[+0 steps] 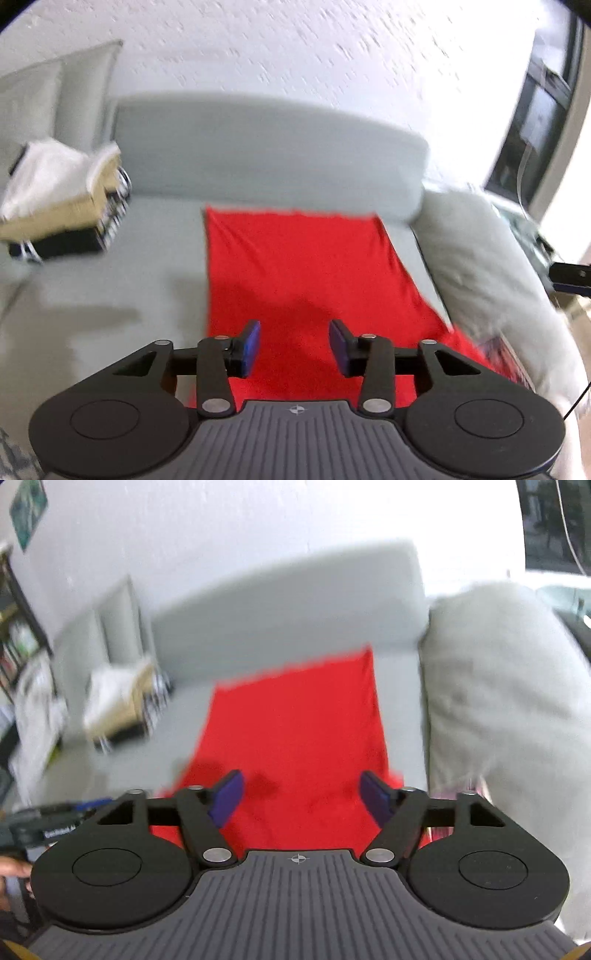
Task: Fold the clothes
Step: 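Grasp the shirt hem with both grippers to fold it toward the collar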
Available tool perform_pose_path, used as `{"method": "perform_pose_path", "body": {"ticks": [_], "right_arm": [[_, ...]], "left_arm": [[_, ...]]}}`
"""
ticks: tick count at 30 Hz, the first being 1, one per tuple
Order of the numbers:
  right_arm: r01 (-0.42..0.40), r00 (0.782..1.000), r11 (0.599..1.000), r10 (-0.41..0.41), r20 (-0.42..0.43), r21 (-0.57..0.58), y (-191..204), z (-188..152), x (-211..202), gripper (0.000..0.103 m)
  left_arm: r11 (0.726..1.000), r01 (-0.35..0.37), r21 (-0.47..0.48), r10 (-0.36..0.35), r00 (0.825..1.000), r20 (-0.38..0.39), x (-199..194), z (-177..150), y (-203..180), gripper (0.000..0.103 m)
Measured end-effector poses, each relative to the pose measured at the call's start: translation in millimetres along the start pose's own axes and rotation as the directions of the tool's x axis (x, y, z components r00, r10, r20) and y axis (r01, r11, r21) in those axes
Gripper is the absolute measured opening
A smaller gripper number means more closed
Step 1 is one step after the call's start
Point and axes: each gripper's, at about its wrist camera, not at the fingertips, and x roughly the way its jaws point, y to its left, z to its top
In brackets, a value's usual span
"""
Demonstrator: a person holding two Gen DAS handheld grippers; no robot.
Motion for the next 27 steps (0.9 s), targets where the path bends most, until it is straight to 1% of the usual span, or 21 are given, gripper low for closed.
{"method": "perform_pose_path", "body": {"ticks": [1,2,3,4,5,6,8,9,10,11,12,13,14,15,16,18,20,21,22,24,27], "right_arm": [[-0.009,1.0,1.0,0.009,0.018,0.0,-1,11,0,0.078],[-0.012,0.999,1.0,0.012,0.032,0.003,-3,23,2,0.078],[-0.012,0.999,1.0,0.012,0.037,0.011,-5,34,7,0.078],[-0.012,0.999,1.0,0.011,0.042,0.019,-6,45,13,0.078],[-0.012,0.999,1.0,0.011,0.046,0.026,-8,56,19,0.079],[-0.01,0.999,1.0,0.009,0.038,0.028,-14,67,31,0.082],[0.007,1.0,1.0,-0.007,0.015,0.016,-27,82,60,0.084],[0.026,1.0,0.999,-0.026,-0.005,0.02,-34,89,81,0.084],[0.043,0.999,0.999,-0.043,-0.025,0.025,-43,95,101,0.084],[0.048,0.998,0.998,-0.046,-0.047,0.039,-55,99,122,0.082],[0.05,0.996,0.997,-0.045,-0.072,0.06,-62,103,147,0.079],[0.048,0.995,0.996,-0.041,-0.091,0.078,-68,104,166,0.073],[0.045,0.994,0.994,-0.035,-0.104,0.096,-76,105,188,0.068],[0.042,0.993,0.993,-0.029,-0.115,0.113,-85,106,210,0.06],[0.042,0.993,0.992,-0.028,-0.113,0.121,-92,107,231,0.054],[0.041,0.995,0.99,-0.027,-0.101,0.135,-107,110,269,0.048],[0.028,0.996,0.987,-0.014,-0.087,0.157,-121,115,300,0.048],[0.03,0.996,0.983,-0.014,-0.084,0.184,-130,120,316,0.049],[0.036,0.997,0.976,-0.02,-0.08,0.214,-139,123,330,0.052],[0.048,0.997,0.963,-0.03,-0.072,0.264,-157,130,358,0.053],[0.078,0.995,0.962,-0.058,-0.082,0.263,-171,136,394,0.053]], "left_arm": [[1.0,-0.008,0.0,0.008,1.0,0.011,3,10,2,0.047],[1.0,-0.021,0.0,0.021,1.0,0.019,7,20,3,0.049],[0.999,-0.033,0.005,0.033,0.999,0.02,13,30,4,0.055],[0.999,-0.042,0.01,0.041,0.999,0.019,22,39,4,0.065],[0.999,-0.049,0.016,0.048,0.999,0.018,33,48,6,0.071],[0.998,-0.054,0.021,0.053,0.998,0.015,48,56,9,0.078],[0.998,-0.056,0.0,0.056,0.998,-0.011,80,68,21,0.077],[0.998,-0.055,-0.029,0.054,0.998,-0.036,102,71,30,0.073],[0.997,-0.056,-0.052,0.054,0.997,-0.055,123,74,38,0.067],[0.996,-0.057,-0.07,0.053,0.997,-0.063,143,74,50,0.063],[0.994,-0.058,-0.088,0.052,0.996,-0.071,164,75,61,0.054],[0.994,-0.05,-0.094,0.043,0.996,-0.074,184,76,72,0.043],[0.994,-0.038,-0.105,0.03,0.997,-0.078,202,77,82,0.037],[0.992,-0.02,-0.126,0.011,0.997,-0.079,221,77,93,0.023],[0.988,-0.004,-0.156,-0.008,0.997,-0.079,237,78,104,0.016],[0.975,-0.005,-0.222,-0.01,0.998,-0.065,268,81,124,0.019],[0.967,-0.037,-0.25,0.026,0.999,-0.045,292,88,138,0.033],[0.965,-0.05,-0.258,0.043,0.999,-0.033,304,92,143,0.044],[0.964,-0.055,-0.259,0.05,0.998,-0.027,315,95,148,0.045],[0.967,-0.056,-0.25,0.049,0.998,-0.035,339,99,154,0.045],[0.969,-0.037,-0.243,0.024,0.998,-0.056,368,101,162,0.045]]}}
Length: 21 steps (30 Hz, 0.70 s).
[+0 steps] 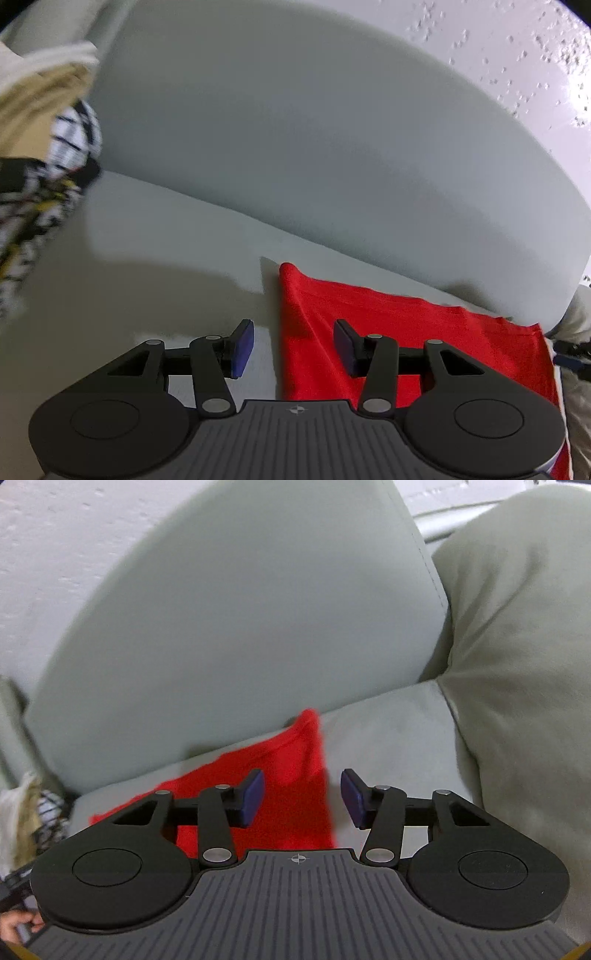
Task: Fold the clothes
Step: 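Grasp the shirt hem with both grippers to fold it toward the collar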
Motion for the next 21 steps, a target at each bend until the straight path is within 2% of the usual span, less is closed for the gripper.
{"method": "perform_pose_path", "body": {"ticks": [3,6,8,9,10,12,14,16,21], "right_arm": [[0.004,1.0,0.999,-0.004,-0.004,-0.038,-3,12,26,0.052],[-0.009,1.0,0.993,0.01,0.004,-0.115,7,19,45,0.051],[0.013,1.0,0.985,-0.014,-0.008,-0.172,15,21,55,0.037],[0.023,1.0,0.98,-0.026,-0.016,-0.197,19,22,60,0.02],[0.037,0.999,0.977,-0.041,-0.013,-0.21,22,22,62,0.013],[0.057,0.998,0.976,-0.057,0.007,-0.21,24,21,60,0.007],[0.084,0.996,0.977,-0.081,0.025,-0.198,26,21,55,0.006],[0.099,0.995,0.98,-0.091,0.051,-0.174,30,17,41,0.005],[0.086,0.992,0.988,-0.073,0.1,-0.13,48,17,-17,0.005]], "left_arm": [[0.999,0.024,0.03,-0.024,0.999,0.021,17,6,1,0.044],[0.999,0.038,0.035,-0.038,0.999,0.01,31,15,1,0.042],[0.998,0.025,0.059,-0.026,1.0,0.009,36,18,-2,0.039],[0.997,0.01,0.074,-0.01,1.0,0.007,38,20,-5,0.034],[0.996,-0.01,0.084,0.01,1.0,0.005,39,21,-7,0.022],[0.996,-0.043,0.072,0.043,0.999,-0.001,41,24,-7,0.004],[0.996,-0.059,0.07,0.059,0.998,0.008,34,25,-10,0.003],[0.992,-0.067,0.111,0.063,0.997,0.04,19,23,-18,0.003],[0.991,-0.023,0.134,0.007,0.993,0.122,-50,20,-32,0.003]]}}
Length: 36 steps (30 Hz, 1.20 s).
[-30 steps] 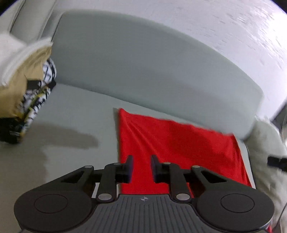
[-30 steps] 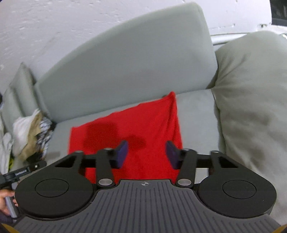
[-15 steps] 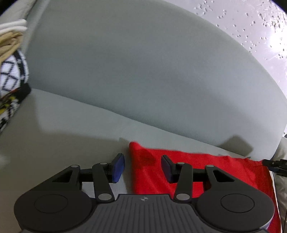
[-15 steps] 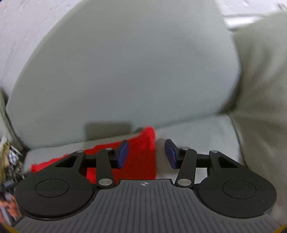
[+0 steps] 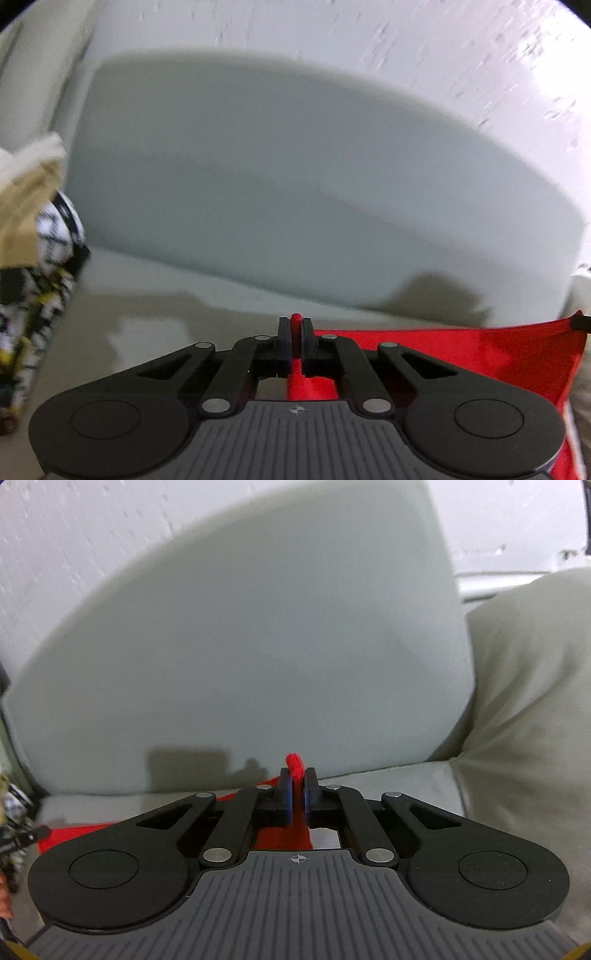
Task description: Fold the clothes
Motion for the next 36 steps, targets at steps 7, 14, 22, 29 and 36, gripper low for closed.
{"method": "perform_pose_path", "body": {"ticks": [7,14,22,29,36], "right_arm": [[-0.063,0.998,0.986,0.057,0.041,0.153,-2,-6,-135,0.005],[0.049,0.979,0.978,-0.007,-0.204,0.201,-18,-82,-210,0.005],[0.065,0.977,0.969,-0.014,-0.214,0.237,-24,-158,-247,0.005],[0.072,0.992,0.977,-0.05,-0.112,0.199,-35,-193,-294,0.005],[0.077,0.995,0.983,-0.064,-0.082,0.169,-35,-228,-322,0.005]], "left_arm": [[0.981,0.141,-0.133,-0.128,0.986,0.103,-134,-16,2,0.003],[0.992,-0.024,-0.126,-0.008,0.969,-0.245,-192,-89,-13,0.003],[0.996,-0.087,-0.032,0.079,0.976,-0.201,-273,-160,-33,0.003],[0.981,-0.176,0.077,0.179,0.983,-0.044,-298,-200,-57,0.003],[0.972,-0.229,0.061,0.235,0.964,-0.126,-297,-213,-57,0.003]]}}
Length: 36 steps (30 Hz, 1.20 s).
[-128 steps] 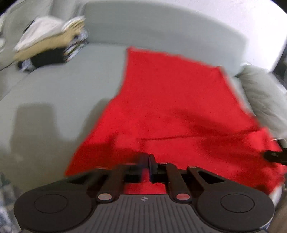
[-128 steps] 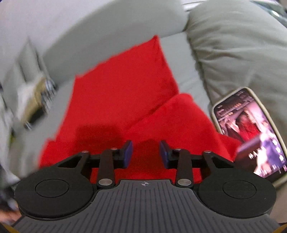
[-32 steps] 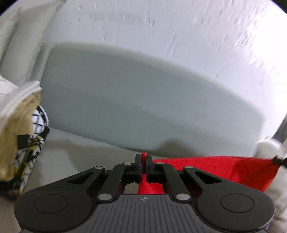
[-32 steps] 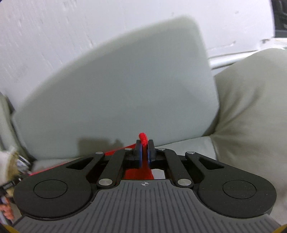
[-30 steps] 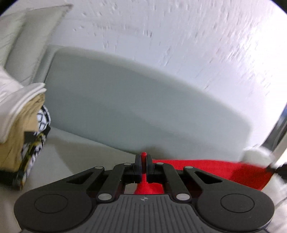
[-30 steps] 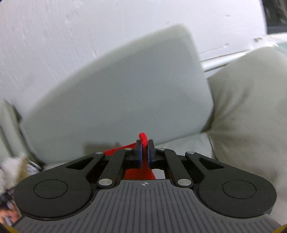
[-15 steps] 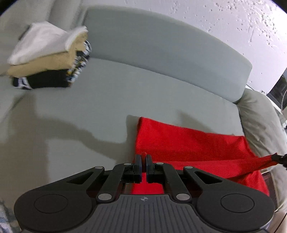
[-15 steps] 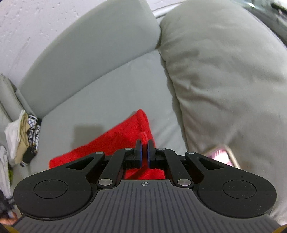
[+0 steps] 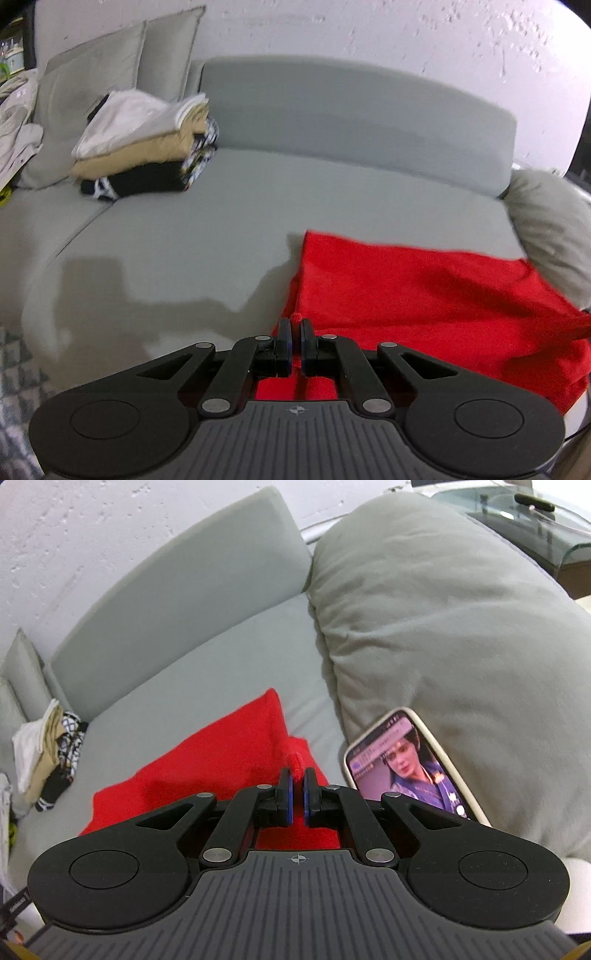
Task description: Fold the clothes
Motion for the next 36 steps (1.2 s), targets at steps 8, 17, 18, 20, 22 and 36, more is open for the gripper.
{"method": "perform_pose_path", "body": {"ticks": [8,17,18,20,22,36], "right_arm": [[0.066,0.99,0.997,-0.071,-0.119,-0.044,-3,-19,-1,0.035],[-0.133,0.991,0.98,0.128,0.044,0.146,-23,-7,-105,0.056],[-0.123,0.992,0.981,0.116,0.057,0.147,-23,-7,-110,0.056],[-0.105,0.994,0.982,0.096,0.061,0.159,-25,-8,-111,0.056],[-0.08,0.996,0.983,0.074,0.045,0.168,-28,-12,-105,0.056],[-0.087,0.989,0.991,0.074,-0.125,-0.103,27,-71,-41,0.048]], "left_arm": [[0.999,-0.003,-0.036,-0.002,0.993,-0.118,0,0,8,0.02],[0.996,0.086,-0.024,-0.087,0.993,-0.074,-38,9,3,0.032],[0.996,0.089,-0.012,-0.09,0.993,-0.08,-33,7,-1,0.032],[0.995,0.102,0.004,-0.101,0.99,-0.096,-25,2,-11,0.032],[0.992,0.124,0.007,-0.122,0.986,-0.116,-18,-2,-19,0.033],[0.97,0.207,0.13,-0.192,0.974,-0.115,6,-7,-56,0.04]]}}
